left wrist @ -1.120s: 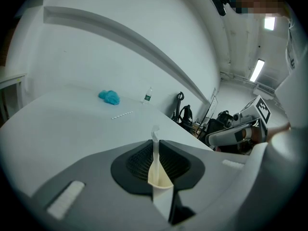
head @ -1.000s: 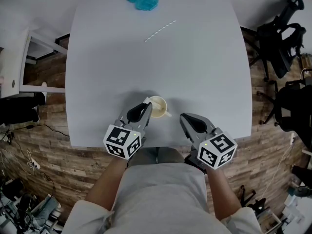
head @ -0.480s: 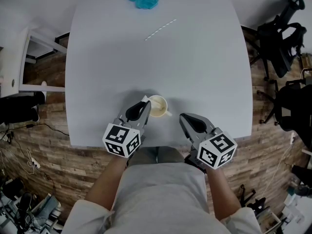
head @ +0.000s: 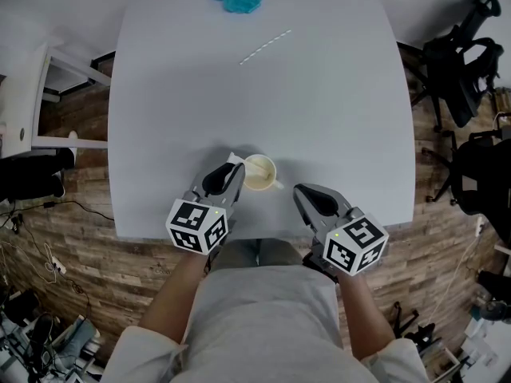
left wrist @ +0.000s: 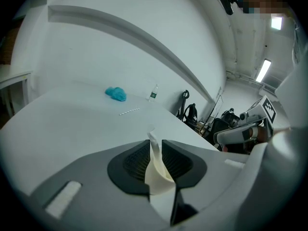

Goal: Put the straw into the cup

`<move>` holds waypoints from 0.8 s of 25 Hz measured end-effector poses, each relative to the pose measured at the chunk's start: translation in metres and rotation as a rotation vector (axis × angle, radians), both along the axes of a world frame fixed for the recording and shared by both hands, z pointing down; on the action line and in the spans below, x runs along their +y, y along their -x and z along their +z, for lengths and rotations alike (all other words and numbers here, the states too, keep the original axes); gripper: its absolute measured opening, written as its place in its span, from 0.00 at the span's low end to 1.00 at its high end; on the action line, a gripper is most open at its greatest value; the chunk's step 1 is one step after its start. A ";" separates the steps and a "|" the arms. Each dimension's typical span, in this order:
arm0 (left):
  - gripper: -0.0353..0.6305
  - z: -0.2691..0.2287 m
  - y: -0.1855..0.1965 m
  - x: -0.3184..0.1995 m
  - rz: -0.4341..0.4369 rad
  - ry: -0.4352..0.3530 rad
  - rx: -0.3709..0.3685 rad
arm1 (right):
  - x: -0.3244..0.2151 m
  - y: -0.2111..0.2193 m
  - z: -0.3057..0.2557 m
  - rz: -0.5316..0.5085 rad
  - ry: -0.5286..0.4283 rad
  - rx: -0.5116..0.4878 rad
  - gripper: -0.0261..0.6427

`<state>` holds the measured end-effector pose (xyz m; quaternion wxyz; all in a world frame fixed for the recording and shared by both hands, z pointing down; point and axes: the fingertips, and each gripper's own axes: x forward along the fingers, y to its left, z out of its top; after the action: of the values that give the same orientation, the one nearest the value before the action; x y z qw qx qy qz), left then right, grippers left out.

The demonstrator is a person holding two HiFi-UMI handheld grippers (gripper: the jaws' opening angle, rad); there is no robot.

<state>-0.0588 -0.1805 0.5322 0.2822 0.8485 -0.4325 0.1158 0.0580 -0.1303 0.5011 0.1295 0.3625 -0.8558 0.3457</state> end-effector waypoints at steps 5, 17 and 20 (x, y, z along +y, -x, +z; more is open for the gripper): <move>0.25 -0.001 0.002 0.001 0.001 0.005 0.009 | 0.000 0.002 -0.002 -0.003 -0.002 -0.001 0.05; 0.25 -0.005 0.011 0.017 -0.002 0.003 -0.007 | 0.005 0.007 -0.010 -0.010 -0.032 -0.003 0.05; 0.23 -0.010 0.015 0.026 -0.003 -0.001 -0.011 | 0.009 0.010 -0.014 -0.014 -0.045 -0.007 0.05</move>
<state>-0.0736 -0.1544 0.5221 0.2797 0.8473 -0.4353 0.1200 0.0478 -0.1218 0.4868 0.1209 0.3582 -0.8661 0.3269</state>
